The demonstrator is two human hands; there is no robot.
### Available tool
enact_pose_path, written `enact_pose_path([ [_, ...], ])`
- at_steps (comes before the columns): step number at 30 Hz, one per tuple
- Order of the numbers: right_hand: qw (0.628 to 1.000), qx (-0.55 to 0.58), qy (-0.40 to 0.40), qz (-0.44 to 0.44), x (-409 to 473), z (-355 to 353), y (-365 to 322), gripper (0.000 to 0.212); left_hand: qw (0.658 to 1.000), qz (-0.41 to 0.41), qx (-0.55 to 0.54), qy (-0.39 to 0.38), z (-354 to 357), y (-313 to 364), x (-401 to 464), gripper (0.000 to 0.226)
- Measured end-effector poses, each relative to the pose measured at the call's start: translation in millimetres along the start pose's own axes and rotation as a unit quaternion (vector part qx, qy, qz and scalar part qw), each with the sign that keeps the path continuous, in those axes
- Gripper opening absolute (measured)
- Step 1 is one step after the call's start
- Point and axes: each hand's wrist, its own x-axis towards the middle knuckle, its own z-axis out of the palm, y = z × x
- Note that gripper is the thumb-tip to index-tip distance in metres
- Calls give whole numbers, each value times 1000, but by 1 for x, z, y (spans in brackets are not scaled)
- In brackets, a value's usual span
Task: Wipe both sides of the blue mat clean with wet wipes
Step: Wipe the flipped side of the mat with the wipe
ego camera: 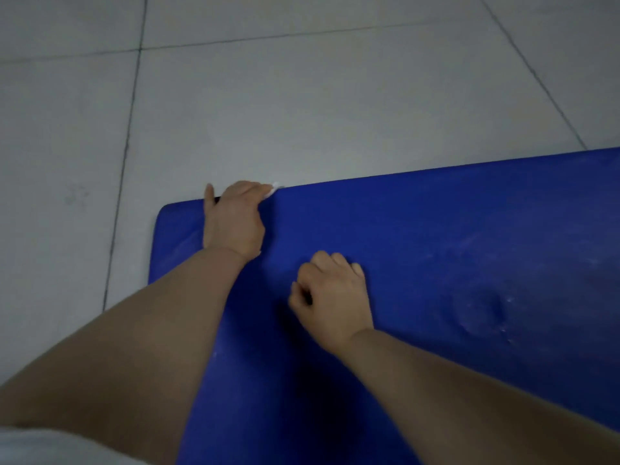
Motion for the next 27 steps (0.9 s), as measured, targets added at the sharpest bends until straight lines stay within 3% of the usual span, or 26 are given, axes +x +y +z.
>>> enact_pose_path([
  [2,999,-33,-1,30,5,10,-11,20,999,7,21,-37,-5,2,4,83],
  [6,999,-31,0,20,1,10,-6,17,995,9,87,-50,-23,-24,0,79],
  [12,999,-50,0,13,3,11,-6,17,994,-1,105,29,-29,-73,-36,68],
  [16,999,-49,1,7,2,13,-10,16,984,-104,146,0,-38,-82,-36,53],
  [19,998,-62,3,2,3,12,-10,17,973,-151,169,-38,-41,-83,-51,55],
  [23,997,-78,4,-10,3,12,-9,20,972,-210,105,-26,-36,-72,-95,59],
  [27,991,-120,-58,6,7,7,-19,14,969,-242,45,7,-35,-54,-133,63],
])
